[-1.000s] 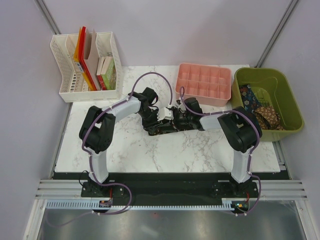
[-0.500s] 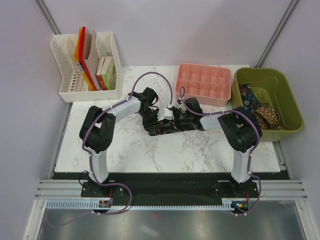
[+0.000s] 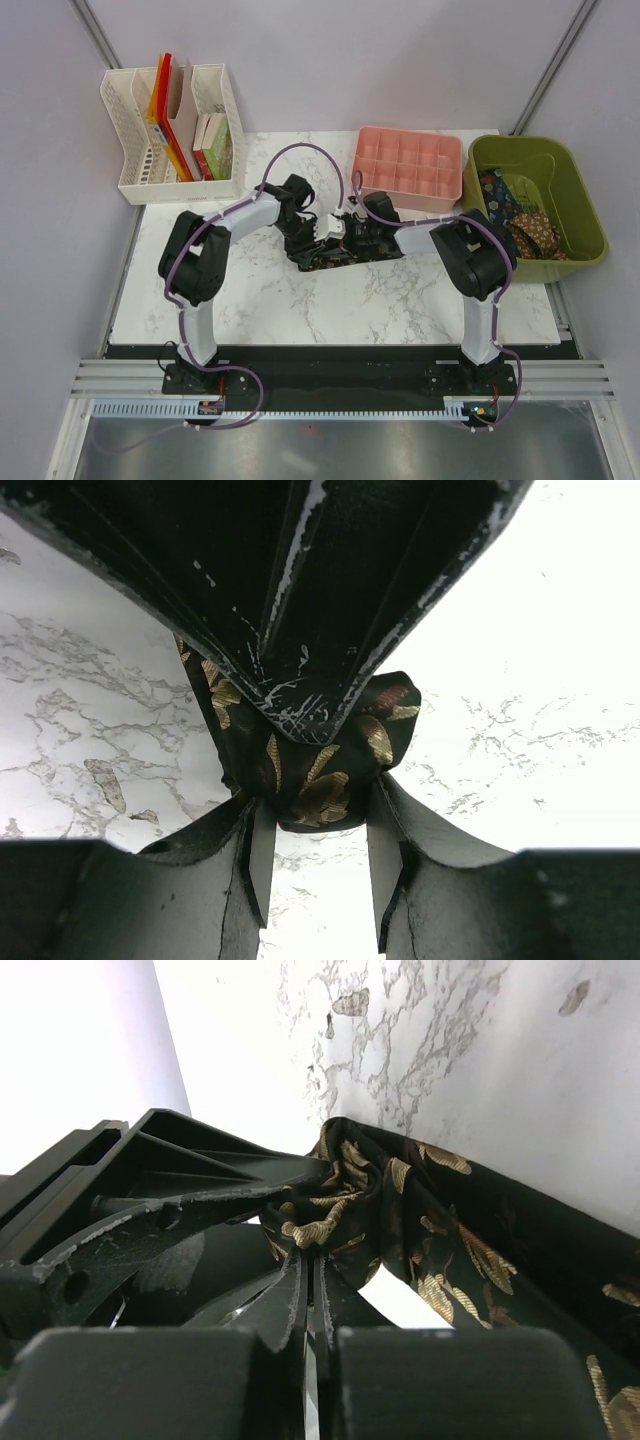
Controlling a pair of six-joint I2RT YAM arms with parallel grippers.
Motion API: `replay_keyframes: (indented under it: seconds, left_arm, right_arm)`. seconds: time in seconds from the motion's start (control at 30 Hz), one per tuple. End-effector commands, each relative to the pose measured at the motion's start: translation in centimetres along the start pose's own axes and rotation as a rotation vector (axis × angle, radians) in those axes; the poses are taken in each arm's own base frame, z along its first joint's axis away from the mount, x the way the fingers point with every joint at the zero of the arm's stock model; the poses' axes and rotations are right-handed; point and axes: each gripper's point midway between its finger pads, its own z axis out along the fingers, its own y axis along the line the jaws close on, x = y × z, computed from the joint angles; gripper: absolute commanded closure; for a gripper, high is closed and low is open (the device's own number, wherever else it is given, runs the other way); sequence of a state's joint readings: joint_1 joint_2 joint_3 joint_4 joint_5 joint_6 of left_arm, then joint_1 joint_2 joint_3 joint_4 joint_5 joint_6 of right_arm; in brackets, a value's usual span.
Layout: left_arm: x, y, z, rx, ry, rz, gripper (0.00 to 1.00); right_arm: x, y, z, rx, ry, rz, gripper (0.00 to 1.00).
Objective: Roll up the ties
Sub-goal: Roll the tie at the center of the board.
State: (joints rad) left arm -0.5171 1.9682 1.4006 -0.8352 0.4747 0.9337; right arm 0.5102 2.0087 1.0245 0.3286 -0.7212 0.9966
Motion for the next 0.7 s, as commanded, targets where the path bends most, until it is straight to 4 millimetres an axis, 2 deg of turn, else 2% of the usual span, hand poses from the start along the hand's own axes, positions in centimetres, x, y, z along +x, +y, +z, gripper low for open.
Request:
replay_keyframes:
  seconds: [0.0, 0.1, 0.2, 0.37, 0.53, 0.67]
  left_arm:
    - [3.1, -2.0, 2.9, 0.112, 0.064, 0.011, 0.85]
    - [2.4, -2.2, 2.3, 0.115, 0.030, 0.029, 0.82]
    - [1.6, -2.8, 1.7, 0.124, -0.016, 0.054, 0.73]
    - [-1.0, -3.0, -0.6, 0.093, -0.123, 0.096, 0.58]
    - [-2.8, -2.0, -2.9, 0.024, -0.205, 0.096, 0.51]
    - [-3.2, -1.3, -3.9, -0.008, -0.251, 0.089, 0.47]
  right_arm:
    - [-1.7, -3.4, 0.4, 0.133, -0.043, -0.039, 1.00]
    - [-1.4, -6.9, 0.8, 0.227, -0.021, 0.036, 1.00]
    - [-1.2, -8.8, 1.0, 0.275, -0.014, 0.052, 1.00]
    - [-1.2, -9.6, 1.2, 0.298, -0.009, 0.063, 1.00]
    - [-0.7, -10.2, 1.0, 0.317, 0.009, 0.060, 1.00]
    - [-0.6, -10.5, 0.7, 0.335, 0.019, 0.064, 1.00]
